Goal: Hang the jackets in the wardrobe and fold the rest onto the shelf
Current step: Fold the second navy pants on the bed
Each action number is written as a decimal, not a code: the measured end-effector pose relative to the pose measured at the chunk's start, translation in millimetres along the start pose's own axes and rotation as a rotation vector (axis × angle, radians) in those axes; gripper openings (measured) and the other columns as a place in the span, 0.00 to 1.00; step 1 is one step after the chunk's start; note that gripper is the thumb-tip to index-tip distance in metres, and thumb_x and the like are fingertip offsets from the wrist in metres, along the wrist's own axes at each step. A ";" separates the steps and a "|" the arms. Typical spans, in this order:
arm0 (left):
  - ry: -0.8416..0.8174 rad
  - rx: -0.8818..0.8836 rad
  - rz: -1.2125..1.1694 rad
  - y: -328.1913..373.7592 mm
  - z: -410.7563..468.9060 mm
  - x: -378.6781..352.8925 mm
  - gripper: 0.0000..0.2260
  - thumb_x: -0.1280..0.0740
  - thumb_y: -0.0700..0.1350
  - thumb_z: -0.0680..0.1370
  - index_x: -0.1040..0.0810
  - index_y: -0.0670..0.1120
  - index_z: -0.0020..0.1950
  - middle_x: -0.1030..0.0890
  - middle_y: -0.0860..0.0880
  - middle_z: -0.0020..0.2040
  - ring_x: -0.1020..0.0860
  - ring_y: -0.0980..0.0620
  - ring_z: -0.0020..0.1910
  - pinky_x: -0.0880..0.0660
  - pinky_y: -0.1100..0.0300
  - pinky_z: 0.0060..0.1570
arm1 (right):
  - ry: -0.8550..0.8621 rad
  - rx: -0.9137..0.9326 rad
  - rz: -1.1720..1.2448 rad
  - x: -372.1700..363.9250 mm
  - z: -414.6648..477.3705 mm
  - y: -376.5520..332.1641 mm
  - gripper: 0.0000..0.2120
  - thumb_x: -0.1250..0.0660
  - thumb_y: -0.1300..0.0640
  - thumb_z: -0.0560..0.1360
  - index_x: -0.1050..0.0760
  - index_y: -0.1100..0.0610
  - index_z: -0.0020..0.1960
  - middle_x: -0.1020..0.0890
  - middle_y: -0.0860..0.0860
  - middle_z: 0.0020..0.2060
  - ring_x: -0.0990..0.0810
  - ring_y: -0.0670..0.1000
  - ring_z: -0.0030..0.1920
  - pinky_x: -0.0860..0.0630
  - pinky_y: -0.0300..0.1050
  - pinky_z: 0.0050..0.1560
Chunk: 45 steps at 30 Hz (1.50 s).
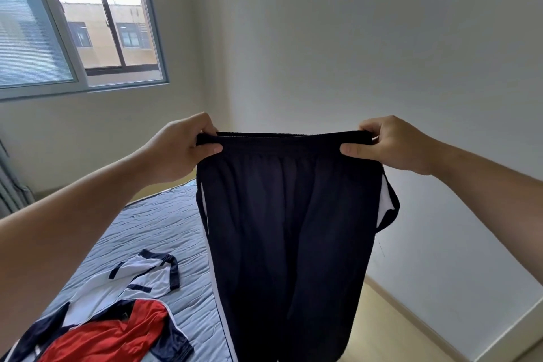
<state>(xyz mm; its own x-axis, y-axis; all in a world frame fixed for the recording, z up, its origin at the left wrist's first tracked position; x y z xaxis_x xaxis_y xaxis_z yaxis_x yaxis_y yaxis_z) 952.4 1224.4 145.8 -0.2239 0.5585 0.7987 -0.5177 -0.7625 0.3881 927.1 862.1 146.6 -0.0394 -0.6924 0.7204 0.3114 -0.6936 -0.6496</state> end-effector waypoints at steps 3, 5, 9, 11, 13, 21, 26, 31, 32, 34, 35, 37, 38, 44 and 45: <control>0.022 0.063 -0.048 -4.7 -0.8 1.6 0.11 0.27 0.46 0.77 0.27 0.56 0.42 0.25 0.51 0.33 0.30 0.56 0.29 0.34 0.58 0.33 | 0.001 0.029 0.007 -0.2 -2.3 -3.7 0.27 0.25 0.39 0.71 0.34 0.59 0.34 0.34 0.49 0.29 0.36 0.48 0.29 0.39 0.40 0.32; 0.023 0.073 -0.137 -5.1 -1.9 0.7 0.11 0.26 0.44 0.77 0.26 0.56 0.43 0.24 0.51 0.33 0.31 0.58 0.26 0.33 0.59 0.31 | -0.017 0.043 0.002 0.7 -4.9 -7.4 0.31 0.26 0.37 0.70 0.33 0.65 0.39 0.33 0.53 0.31 0.35 0.51 0.32 0.39 0.45 0.35; 0.085 0.116 -0.367 -6.5 -5.8 -2.3 0.11 0.28 0.43 0.78 0.24 0.58 0.51 0.17 0.49 0.39 0.27 0.57 0.28 0.30 0.68 0.28 | 0.029 0.045 0.002 4.7 -8.7 -7.7 0.19 0.26 0.43 0.74 0.24 0.59 0.41 0.25 0.51 0.32 0.26 0.50 0.33 0.30 0.47 0.40; 0.137 0.154 -0.420 -8.5 -5.1 -8.0 0.12 0.28 0.45 0.79 0.23 0.61 0.57 0.17 0.50 0.40 0.22 0.54 0.34 0.25 0.64 0.34 | 0.080 0.025 -0.005 4.3 -7.9 -5.0 0.11 0.27 0.47 0.76 0.23 0.51 0.40 0.19 0.51 0.37 0.20 0.53 0.37 0.24 0.52 0.43; 0.198 0.198 -0.421 -10.7 -1.8 -16.2 0.10 0.29 0.47 0.79 0.20 0.58 0.59 0.16 0.51 0.45 0.18 0.52 0.43 0.20 0.55 0.45 | 0.130 -0.015 0.039 1.0 -5.9 -1.9 0.08 0.27 0.51 0.77 0.23 0.52 0.43 0.16 0.55 0.43 0.17 0.62 0.45 0.21 0.59 0.51; 0.495 0.363 -0.427 -16.1 -5.1 -25.2 0.09 0.31 0.54 0.79 0.19 0.48 0.47 0.18 0.53 0.41 0.20 0.53 0.43 0.23 0.52 0.46 | 0.303 -0.080 0.255 -14.8 -10.8 1.4 0.05 0.32 0.52 0.80 0.24 0.52 0.47 0.14 0.53 0.44 0.15 0.59 0.47 0.18 0.61 0.53; 0.533 0.264 -0.373 -1.4 -12.1 -18.7 0.05 0.31 0.52 0.79 0.23 0.52 0.49 0.21 0.59 0.40 0.24 0.67 0.39 0.33 0.76 0.37 | 0.346 -0.066 0.093 -10.0 -18.9 3.0 0.05 0.33 0.49 0.80 0.25 0.48 0.47 0.16 0.50 0.47 0.18 0.50 0.43 0.23 0.45 0.44; 0.570 0.195 -0.431 14.4 -17.9 -14.1 0.02 0.34 0.50 0.81 0.25 0.53 0.52 0.21 0.60 0.40 0.25 0.68 0.39 0.34 0.77 0.38 | 0.509 -0.070 0.104 -9.6 -24.1 -2.4 0.03 0.35 0.52 0.81 0.28 0.49 0.52 0.19 0.55 0.45 0.20 0.57 0.43 0.20 0.53 0.42; 0.586 0.198 -0.441 18.4 -18.4 -14.5 0.01 0.35 0.49 0.82 0.26 0.53 0.52 0.22 0.59 0.40 0.25 0.68 0.39 0.34 0.77 0.38 | 0.562 -0.074 0.104 -10.7 -24.8 -5.1 0.03 0.35 0.53 0.81 0.29 0.49 0.54 0.19 0.54 0.44 0.20 0.56 0.41 0.21 0.51 0.39; 0.603 0.223 -0.452 25.7 -17.7 -17.2 0.02 0.38 0.49 0.83 0.27 0.53 0.53 0.23 0.59 0.41 0.25 0.68 0.39 0.34 0.74 0.37 | 0.645 -0.101 0.157 -15.2 -26.8 -9.2 0.07 0.35 0.54 0.81 0.31 0.48 0.57 0.22 0.51 0.43 0.22 0.51 0.35 0.24 0.46 0.31; 0.608 0.247 -0.460 28.7 -17.1 -18.6 0.03 0.39 0.49 0.84 0.27 0.51 0.54 0.23 0.59 0.41 0.25 0.64 0.40 0.35 0.71 0.37 | 0.663 -0.138 0.260 -19.2 -27.4 -8.6 0.09 0.35 0.54 0.81 0.32 0.48 0.59 0.22 0.50 0.46 0.21 0.49 0.34 0.22 0.44 0.30; 0.637 0.276 -0.461 33.9 -18.1 -18.2 0.07 0.41 0.50 0.85 0.26 0.48 0.56 0.24 0.58 0.40 0.26 0.55 0.40 0.35 0.63 0.40 | 0.687 -0.194 0.432 -26.4 -31.6 -8.3 0.11 0.34 0.53 0.81 0.30 0.52 0.62 0.21 0.51 0.54 0.18 0.48 0.40 0.16 0.49 0.37; 0.671 0.261 -0.448 37.5 -22.2 -14.9 0.09 0.42 0.50 0.85 0.26 0.46 0.56 0.24 0.57 0.40 0.27 0.53 0.40 0.35 0.62 0.41 | 0.722 -0.180 0.405 -25.9 -36.7 -12.6 0.10 0.34 0.52 0.81 0.26 0.53 0.61 0.20 0.50 0.54 0.17 0.47 0.43 0.15 0.52 0.43; 1.125 -0.124 -0.532 74.0 -71.0 34.7 0.13 0.46 0.45 0.86 0.26 0.42 0.49 0.25 0.62 0.40 0.27 0.65 0.41 0.33 0.70 0.46 | 0.788 0.232 0.851 -14.9 -81.1 -60.4 0.05 0.33 0.50 0.77 0.19 0.47 0.49 0.17 0.46 0.46 0.20 0.50 0.49 0.23 0.47 0.51; 1.121 -0.166 -0.596 84.2 -65.6 37.1 0.12 0.47 0.45 0.86 0.27 0.44 0.49 0.25 0.62 0.40 0.27 0.64 0.42 0.32 0.67 0.47 | 0.717 0.245 1.008 -18.0 -76.8 -69.7 0.04 0.32 0.52 0.76 0.18 0.50 0.48 0.18 0.48 0.45 0.21 0.52 0.49 0.24 0.48 0.51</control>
<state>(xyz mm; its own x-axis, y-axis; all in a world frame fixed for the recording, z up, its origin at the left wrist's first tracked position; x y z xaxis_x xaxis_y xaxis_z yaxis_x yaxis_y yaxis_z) 846.3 1202.3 178.0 -0.4510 0.8285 -0.3320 -0.8559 -0.2958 0.4242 833.3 907.6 160.3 -0.1642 -0.8966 -0.4112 0.6676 0.2058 -0.7155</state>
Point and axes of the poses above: each hand's wrist, its own z-axis towards the middle knuckle, its own x-axis out of the back of the hand, y = z × x, the point moved 6 cm from there along z, towards the middle knuckle
